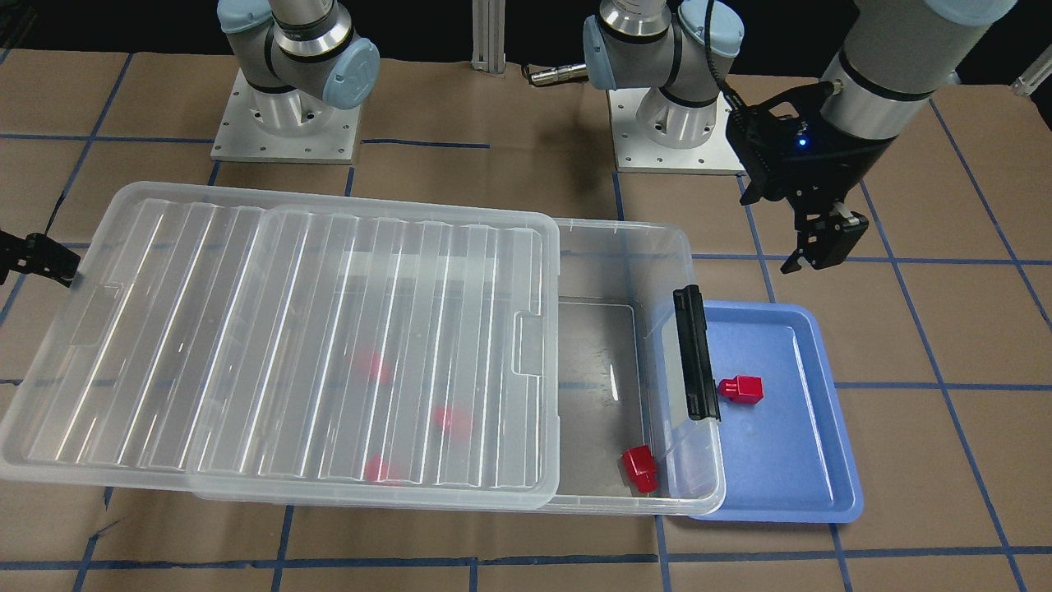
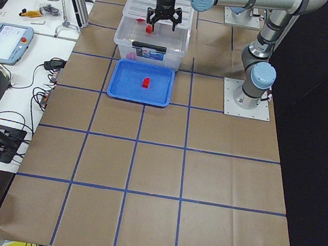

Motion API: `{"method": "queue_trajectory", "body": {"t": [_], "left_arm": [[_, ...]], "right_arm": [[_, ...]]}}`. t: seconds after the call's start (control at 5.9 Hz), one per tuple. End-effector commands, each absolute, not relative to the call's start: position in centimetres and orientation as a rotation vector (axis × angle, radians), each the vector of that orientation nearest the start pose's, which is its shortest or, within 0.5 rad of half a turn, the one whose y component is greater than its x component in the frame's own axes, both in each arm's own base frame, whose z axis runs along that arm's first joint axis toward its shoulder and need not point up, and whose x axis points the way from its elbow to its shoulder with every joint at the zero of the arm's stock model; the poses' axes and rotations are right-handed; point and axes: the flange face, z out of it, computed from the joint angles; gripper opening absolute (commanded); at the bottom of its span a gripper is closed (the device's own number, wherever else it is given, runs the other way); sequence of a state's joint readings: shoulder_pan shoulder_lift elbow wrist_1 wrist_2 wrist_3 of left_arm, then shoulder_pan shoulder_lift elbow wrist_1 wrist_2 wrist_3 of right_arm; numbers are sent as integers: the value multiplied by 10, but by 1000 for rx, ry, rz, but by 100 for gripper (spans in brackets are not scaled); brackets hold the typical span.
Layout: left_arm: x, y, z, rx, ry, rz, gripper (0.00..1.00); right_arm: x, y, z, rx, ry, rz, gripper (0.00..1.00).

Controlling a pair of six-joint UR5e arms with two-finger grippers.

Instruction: Place red block in blue tray from box

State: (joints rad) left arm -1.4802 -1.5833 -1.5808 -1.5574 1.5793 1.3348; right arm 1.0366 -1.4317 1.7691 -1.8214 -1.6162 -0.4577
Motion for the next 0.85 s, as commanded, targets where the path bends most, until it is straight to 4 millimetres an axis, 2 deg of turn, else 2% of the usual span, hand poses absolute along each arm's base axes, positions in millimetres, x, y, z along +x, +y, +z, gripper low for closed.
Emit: {"method": "queue_trajectory", "body": {"t": [0.0, 0.17, 0.34, 0.51, 0.68], "left_arm": [[-145, -494, 476, 1532, 2739, 32, 98], [-154, -481, 483, 1214, 2897, 49, 98], [-156, -479, 486, 899, 3011, 37, 98], [-162, -478, 488, 657, 3069, 23, 98], [-179, -471, 491, 403, 3111, 12, 98]], "right_arm": [[-130, -515, 352, 89, 3139, 150, 100], [-115, -519, 352, 48, 3142, 148, 100], [-103, -521, 352, 50, 3143, 150, 100], [-94, -523, 352, 39, 3124, 137, 100], [-91, -523, 350, 47, 3107, 132, 100]]}}
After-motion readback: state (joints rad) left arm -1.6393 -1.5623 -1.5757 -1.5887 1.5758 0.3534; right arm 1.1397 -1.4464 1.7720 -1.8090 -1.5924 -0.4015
